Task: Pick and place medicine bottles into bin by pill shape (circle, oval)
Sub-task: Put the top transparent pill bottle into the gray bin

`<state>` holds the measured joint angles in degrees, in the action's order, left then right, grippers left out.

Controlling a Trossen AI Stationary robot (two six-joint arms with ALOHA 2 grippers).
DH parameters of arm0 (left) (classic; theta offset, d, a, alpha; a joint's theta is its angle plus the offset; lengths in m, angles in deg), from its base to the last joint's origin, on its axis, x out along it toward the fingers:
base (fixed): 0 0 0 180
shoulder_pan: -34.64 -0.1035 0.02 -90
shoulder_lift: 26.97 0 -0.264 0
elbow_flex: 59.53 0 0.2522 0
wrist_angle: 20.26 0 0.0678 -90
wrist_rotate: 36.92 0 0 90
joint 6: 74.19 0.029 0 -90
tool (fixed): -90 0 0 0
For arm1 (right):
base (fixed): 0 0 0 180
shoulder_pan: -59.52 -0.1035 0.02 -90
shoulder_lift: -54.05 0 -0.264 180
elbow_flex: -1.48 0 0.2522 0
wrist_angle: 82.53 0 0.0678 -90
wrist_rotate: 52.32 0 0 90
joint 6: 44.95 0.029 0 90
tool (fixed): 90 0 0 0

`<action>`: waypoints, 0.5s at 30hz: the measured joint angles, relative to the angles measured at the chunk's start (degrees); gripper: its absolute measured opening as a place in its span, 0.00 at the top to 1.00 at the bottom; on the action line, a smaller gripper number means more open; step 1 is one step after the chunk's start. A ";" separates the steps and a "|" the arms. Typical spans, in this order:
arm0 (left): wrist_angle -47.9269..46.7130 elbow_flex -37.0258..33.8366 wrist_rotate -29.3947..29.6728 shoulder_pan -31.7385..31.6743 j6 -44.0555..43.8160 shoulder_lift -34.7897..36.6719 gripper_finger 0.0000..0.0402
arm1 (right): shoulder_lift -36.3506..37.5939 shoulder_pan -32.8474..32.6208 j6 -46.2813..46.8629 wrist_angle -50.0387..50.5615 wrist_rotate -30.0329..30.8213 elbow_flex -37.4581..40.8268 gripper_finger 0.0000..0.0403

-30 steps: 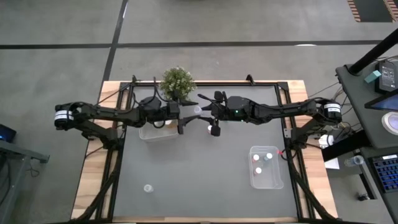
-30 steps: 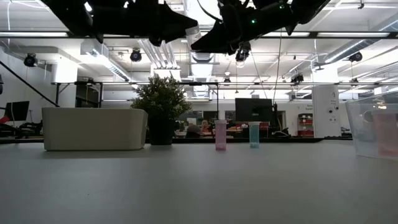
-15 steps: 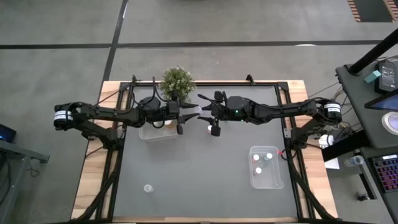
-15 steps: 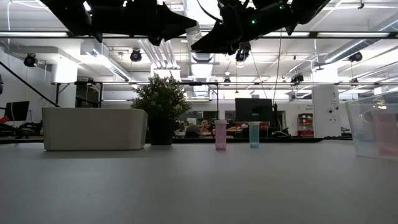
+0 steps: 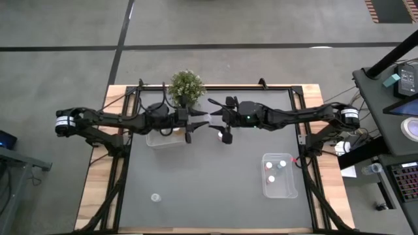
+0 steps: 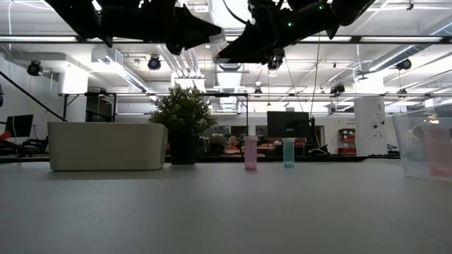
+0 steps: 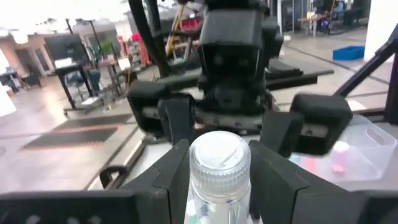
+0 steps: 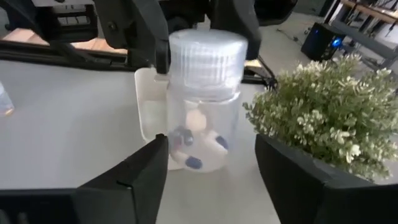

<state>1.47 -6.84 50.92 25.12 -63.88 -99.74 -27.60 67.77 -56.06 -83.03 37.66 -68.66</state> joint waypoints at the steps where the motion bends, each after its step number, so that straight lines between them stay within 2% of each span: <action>1: -1.26 -0.18 0.45 0.18 -0.67 0.38 0.70 | 0.41 0.00 0.02 0.83 0.01 0.00 0.41; 7: -5.41 -3.27 5.44 1.39 -4.31 4.39 0.70 | 4.25 0.02 0.22 6.54 0.05 0.00 0.34; 15: -28.72 -4.59 14.66 5.42 -11.28 14.85 0.70 | 8.66 0.02 0.04 12.29 0.16 0.00 0.34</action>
<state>-27.25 -11.42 65.58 30.54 -75.16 -84.89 -18.94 67.79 -56.02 -70.73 37.83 -68.66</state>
